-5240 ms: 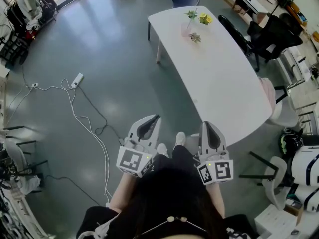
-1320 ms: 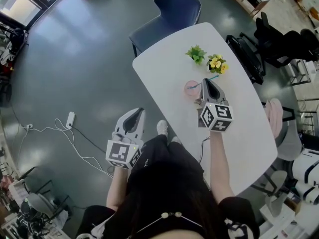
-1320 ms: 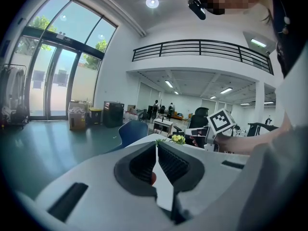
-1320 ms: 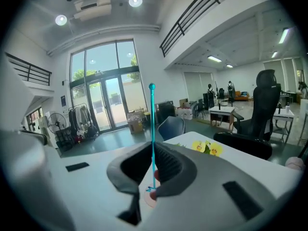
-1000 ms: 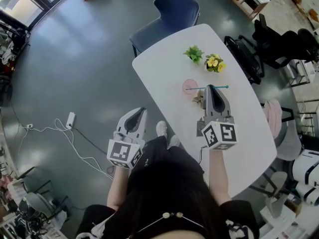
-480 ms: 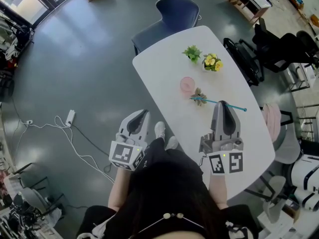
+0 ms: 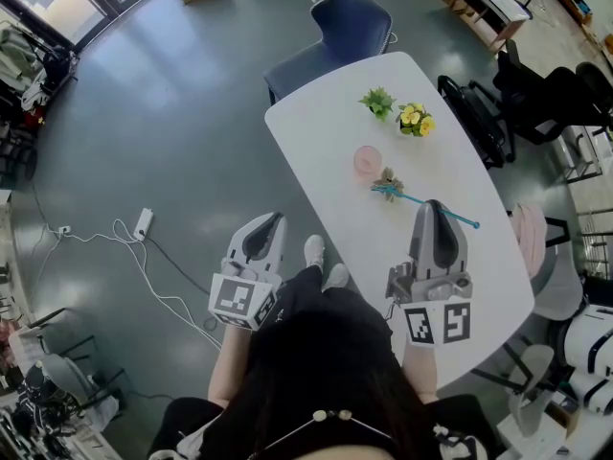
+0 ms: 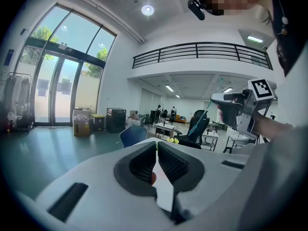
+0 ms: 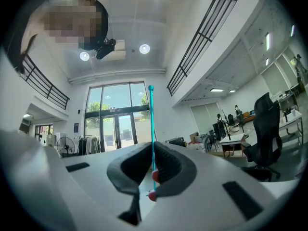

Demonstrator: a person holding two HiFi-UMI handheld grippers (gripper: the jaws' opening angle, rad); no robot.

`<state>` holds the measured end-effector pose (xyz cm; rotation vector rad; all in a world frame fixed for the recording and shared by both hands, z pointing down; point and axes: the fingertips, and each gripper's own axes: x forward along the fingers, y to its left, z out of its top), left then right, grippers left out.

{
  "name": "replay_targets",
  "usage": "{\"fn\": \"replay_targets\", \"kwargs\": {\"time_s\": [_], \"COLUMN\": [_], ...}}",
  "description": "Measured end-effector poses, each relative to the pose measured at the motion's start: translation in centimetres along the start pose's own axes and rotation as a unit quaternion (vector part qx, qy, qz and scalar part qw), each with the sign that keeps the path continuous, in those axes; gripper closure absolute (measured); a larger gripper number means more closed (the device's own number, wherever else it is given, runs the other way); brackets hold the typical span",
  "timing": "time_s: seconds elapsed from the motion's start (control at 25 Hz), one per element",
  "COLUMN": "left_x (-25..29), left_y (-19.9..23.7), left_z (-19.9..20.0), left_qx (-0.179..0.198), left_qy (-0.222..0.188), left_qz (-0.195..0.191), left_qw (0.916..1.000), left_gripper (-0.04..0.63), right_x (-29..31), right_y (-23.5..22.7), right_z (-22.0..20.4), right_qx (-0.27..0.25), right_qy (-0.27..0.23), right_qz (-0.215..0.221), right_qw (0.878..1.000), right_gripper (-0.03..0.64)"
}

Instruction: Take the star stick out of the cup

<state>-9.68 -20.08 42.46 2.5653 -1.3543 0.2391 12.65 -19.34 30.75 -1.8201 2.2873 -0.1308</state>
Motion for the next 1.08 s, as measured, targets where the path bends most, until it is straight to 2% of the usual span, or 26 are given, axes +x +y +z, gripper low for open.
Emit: {"fn": "replay_targets", "kwargs": {"time_s": [0.48, 1.08], "left_x": [-0.07, 0.2], "left_y": [-0.25, -0.01], "left_z": [0.19, 0.26], "left_qx": [-0.001, 0.0], "left_qy": [-0.006, -0.003], "left_qz": [0.0, 0.001], "left_qw": [1.0, 1.0], "left_gripper": [0.577, 0.578], "right_x": [0.23, 0.99], "right_y": [0.58, 0.43], "right_z": [0.38, 0.68], "right_qx": [-0.029, -0.027], "right_qy": [0.003, 0.002], "right_qz": [0.011, 0.016], "right_qw": [1.0, 1.0], "right_gripper": [0.6, 0.6]}}
